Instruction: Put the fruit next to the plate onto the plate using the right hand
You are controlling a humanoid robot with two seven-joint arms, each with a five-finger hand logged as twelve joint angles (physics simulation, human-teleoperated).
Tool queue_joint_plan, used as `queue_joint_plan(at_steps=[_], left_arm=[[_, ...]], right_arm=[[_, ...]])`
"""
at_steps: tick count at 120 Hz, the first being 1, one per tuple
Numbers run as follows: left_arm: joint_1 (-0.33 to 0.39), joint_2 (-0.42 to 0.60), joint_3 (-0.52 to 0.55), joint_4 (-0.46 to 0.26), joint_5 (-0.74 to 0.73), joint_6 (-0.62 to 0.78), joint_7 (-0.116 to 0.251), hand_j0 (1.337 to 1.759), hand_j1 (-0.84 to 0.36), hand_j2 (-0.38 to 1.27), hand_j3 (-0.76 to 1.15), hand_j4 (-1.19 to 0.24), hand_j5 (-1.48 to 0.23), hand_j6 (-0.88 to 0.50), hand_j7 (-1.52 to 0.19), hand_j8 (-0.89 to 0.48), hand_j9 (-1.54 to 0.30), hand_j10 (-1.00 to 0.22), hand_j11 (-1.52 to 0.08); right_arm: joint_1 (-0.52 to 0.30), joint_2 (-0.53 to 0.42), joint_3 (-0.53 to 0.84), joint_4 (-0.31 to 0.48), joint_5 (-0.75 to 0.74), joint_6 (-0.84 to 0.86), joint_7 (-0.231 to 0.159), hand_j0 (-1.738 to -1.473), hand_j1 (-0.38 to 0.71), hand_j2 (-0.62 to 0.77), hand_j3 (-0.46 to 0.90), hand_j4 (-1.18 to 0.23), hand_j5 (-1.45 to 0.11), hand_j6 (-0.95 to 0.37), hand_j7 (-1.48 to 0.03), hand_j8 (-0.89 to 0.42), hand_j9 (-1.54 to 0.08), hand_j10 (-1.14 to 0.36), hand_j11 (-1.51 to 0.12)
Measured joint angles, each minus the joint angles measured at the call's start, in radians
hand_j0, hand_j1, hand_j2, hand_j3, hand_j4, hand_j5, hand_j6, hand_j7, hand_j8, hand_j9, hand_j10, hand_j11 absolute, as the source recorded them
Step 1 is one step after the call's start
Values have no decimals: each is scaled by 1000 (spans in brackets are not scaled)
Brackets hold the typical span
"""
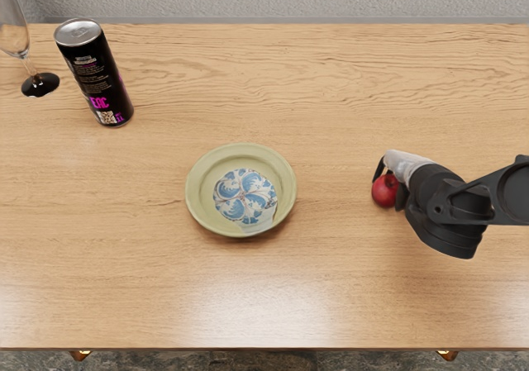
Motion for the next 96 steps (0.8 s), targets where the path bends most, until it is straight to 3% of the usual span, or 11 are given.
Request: queue_joint_plan(at_steps=[45,96], left_arm=[[0,0,0,0,0,0,0,1658,339,2,0,-8,-11,-8,-11,-8,-11,-8,-11],[5,0,2,0,0,0,0,1658,338,2,0,-9,-11,-9,-11,-9,-11,-9,-11]], right_arm=[[12,0,4,8,0,0,0,-1655,247,75,0,-564,-771,-427,-764,-511,-769,-585,-769],[93,-3,54,71,15,1,0,-1654,234,43,0,-563,-793,-428,-786,-511,-793,-600,-793]])
